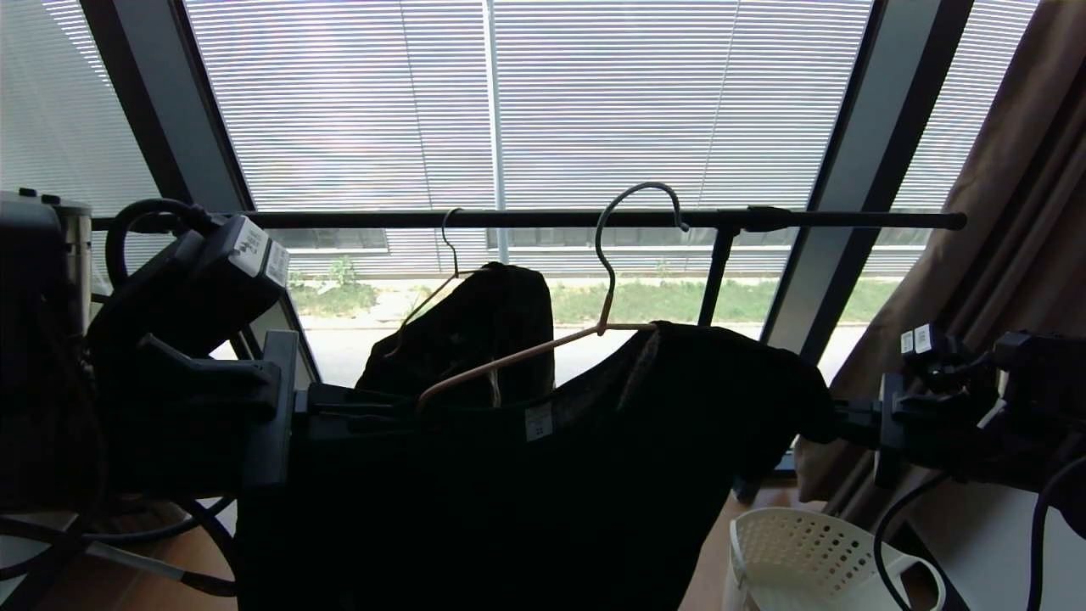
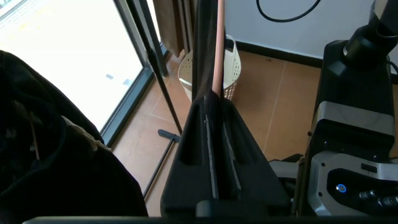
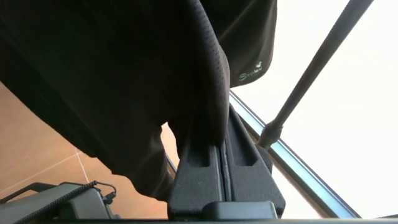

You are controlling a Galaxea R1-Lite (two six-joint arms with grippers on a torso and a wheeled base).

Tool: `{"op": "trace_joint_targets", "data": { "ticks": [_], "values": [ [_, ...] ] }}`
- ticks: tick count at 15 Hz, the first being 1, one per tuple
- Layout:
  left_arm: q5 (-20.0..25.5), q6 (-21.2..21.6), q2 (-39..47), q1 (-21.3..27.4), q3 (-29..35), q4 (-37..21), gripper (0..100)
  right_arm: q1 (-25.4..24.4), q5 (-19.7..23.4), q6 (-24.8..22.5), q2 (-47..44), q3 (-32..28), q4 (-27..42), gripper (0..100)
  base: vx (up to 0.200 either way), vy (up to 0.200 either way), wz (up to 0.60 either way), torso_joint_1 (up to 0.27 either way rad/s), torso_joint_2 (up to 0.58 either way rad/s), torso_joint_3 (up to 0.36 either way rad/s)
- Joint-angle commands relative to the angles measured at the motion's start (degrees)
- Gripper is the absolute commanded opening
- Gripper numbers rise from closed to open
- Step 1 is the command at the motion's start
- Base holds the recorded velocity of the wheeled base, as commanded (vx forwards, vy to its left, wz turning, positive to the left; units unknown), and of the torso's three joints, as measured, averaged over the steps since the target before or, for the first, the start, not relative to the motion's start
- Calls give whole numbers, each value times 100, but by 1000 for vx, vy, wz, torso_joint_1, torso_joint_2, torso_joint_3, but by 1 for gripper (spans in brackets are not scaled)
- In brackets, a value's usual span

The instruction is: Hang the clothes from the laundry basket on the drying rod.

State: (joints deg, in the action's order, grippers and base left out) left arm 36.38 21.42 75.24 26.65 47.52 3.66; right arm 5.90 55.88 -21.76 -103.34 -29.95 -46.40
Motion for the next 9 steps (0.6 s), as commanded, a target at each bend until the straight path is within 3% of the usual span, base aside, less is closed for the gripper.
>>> {"op": "trace_joint_targets", "data": {
  "ticks": [1,9],
  "values": [
    [10,3,-71,-63,-59,3,0,52,2,-4,16,-28,-1,0,0,0,0,0,0,0],
    [115,-6,-282,-345,-226,3,0,271,2,260,-20,-169,8,0,0,0,0,0,0,0]
  ]
}}
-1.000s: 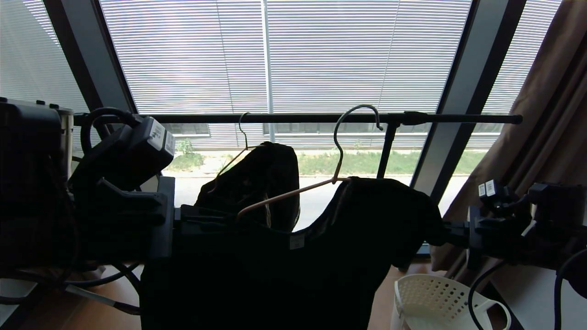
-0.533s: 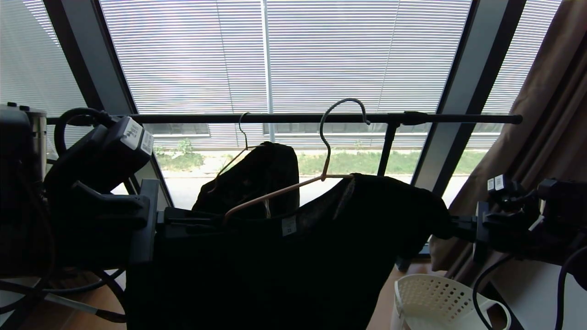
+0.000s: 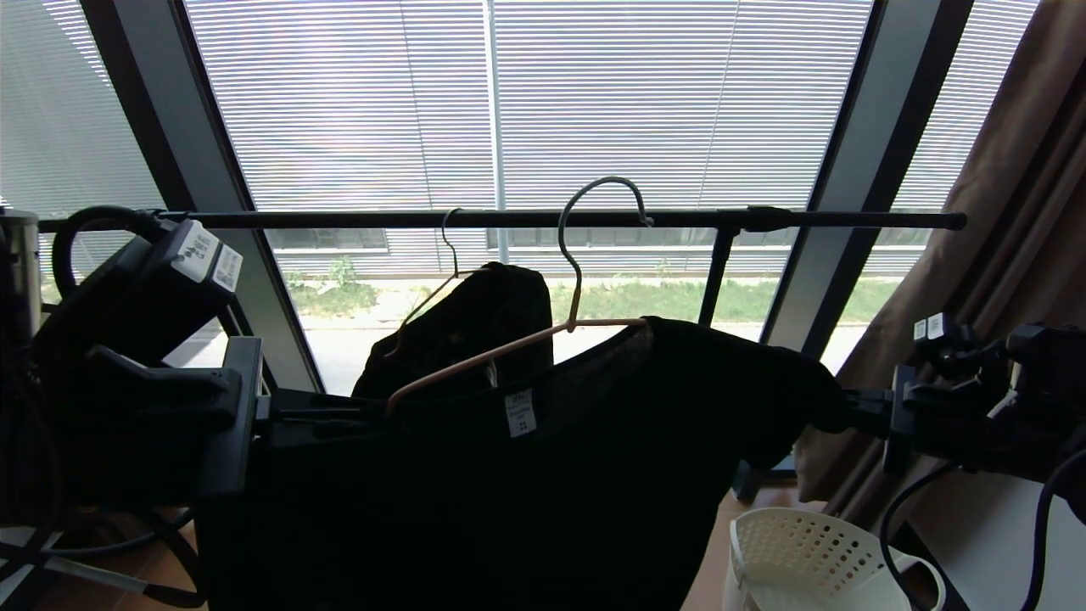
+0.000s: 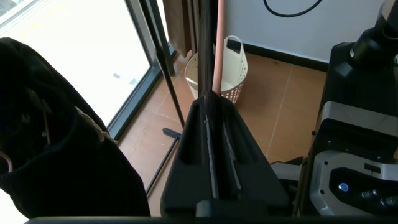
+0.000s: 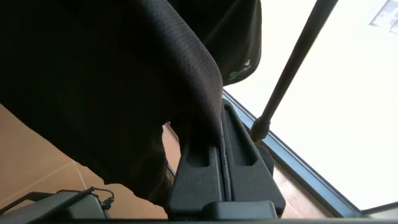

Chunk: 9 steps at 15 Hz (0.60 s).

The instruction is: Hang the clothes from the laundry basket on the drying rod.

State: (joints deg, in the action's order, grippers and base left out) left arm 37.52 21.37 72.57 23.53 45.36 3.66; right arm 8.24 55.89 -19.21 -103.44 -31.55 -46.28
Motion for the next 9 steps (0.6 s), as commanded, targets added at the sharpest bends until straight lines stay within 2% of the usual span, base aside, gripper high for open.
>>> {"op": "trace_joint_targets", "data": {
  "ticks": [1,9],
  "values": [
    [9,8,-15,-68,-10,3,0,37,0,5,-27,-18,-4,0,0,0,0,0,0,0],
    [89,-1,-59,-182,-106,12,0,37,-17,-48,-71,44,-13,0,0,0,0,0,0,0]
  ]
}}
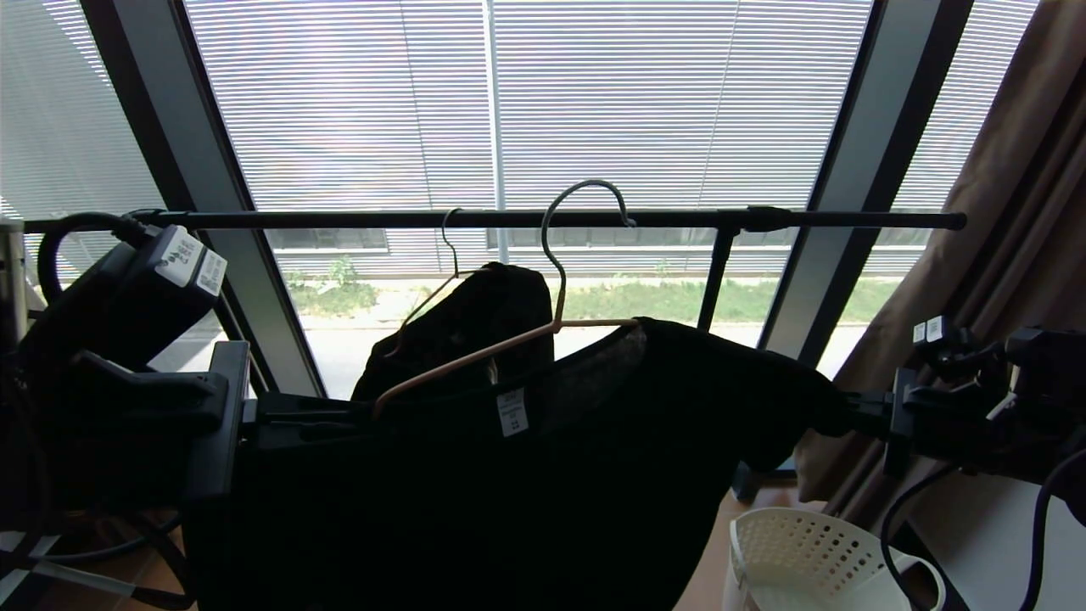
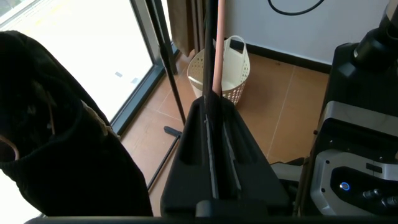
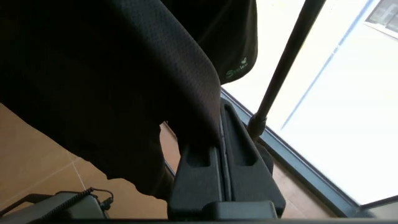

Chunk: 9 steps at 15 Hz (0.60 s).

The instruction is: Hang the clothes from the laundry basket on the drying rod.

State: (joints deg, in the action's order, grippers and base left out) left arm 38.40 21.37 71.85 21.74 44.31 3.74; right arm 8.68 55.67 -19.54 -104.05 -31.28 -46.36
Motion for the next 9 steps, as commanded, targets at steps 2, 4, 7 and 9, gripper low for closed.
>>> {"op": "trace_joint_targets", "data": {
  "ticks": [2,4,7,9],
  "values": [
    [1,-19,22,-3,-10,4,0,-15,14,-23,16,26,-5,100,0,0,0,0,0,0],
    [1,-203,13,-11,-2,4,0,-33,5,-76,78,96,-13,100,0,0,0,0,0,0],
    [-17,-318,31,-91,-2,83,0,-86,5,-366,51,131,-13,100,0,0,0,0,0,0],
    [-43,-502,39,-108,16,127,0,-165,5,-366,86,131,-13,100,0,0,0,0,0,0]
  ]
}}
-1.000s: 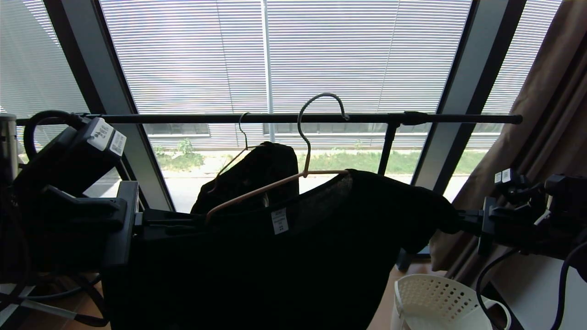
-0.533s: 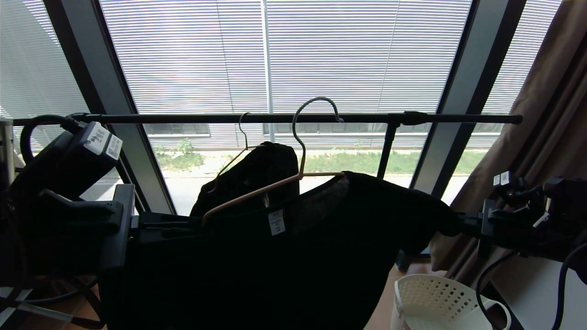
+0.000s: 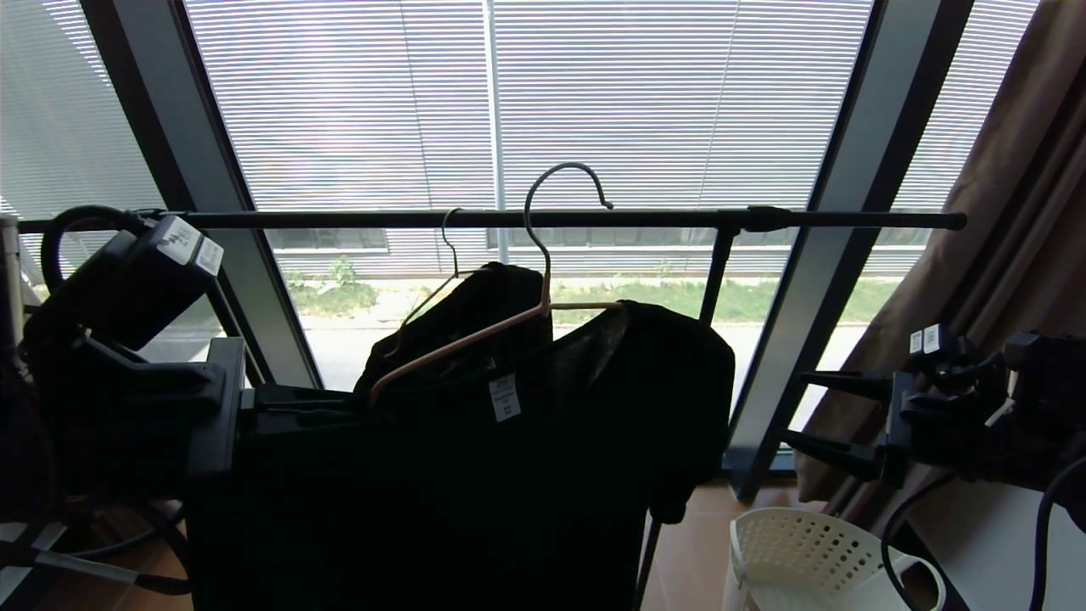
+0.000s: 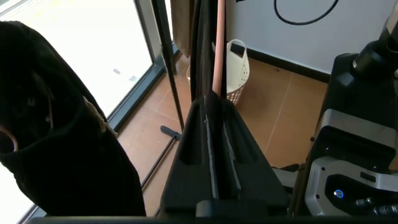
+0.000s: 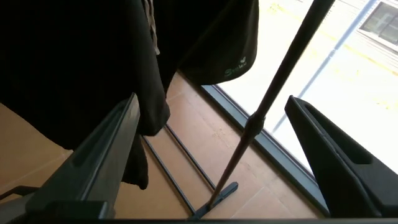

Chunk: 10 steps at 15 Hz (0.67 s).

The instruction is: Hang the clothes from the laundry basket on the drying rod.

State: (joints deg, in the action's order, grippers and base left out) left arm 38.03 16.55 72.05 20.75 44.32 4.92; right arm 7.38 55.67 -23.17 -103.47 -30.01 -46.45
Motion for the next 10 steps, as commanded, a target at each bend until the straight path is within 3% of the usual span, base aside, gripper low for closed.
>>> {"op": "trace_joint_targets", "data": {
  "ticks": [1,5,7,10],
  "values": [
    [-33,-170,20,-62,32,8,0,-52,-4,-3,152,22,-5,100,0,0,0,0,0,0],
    [-279,-223,292,-247,120,8,0,-324,-92,15,917,250,30,100,0,0,0,0,0,0],
    [-736,-258,539,-185,199,17,0,-597,-514,67,1128,286,57,100,0,0,0,0,0,0],
    [-1096,-680,908,26,243,580,0,-905,-918,173,1383,356,48,100,0,0,0,0,0,0]
  ]
}}
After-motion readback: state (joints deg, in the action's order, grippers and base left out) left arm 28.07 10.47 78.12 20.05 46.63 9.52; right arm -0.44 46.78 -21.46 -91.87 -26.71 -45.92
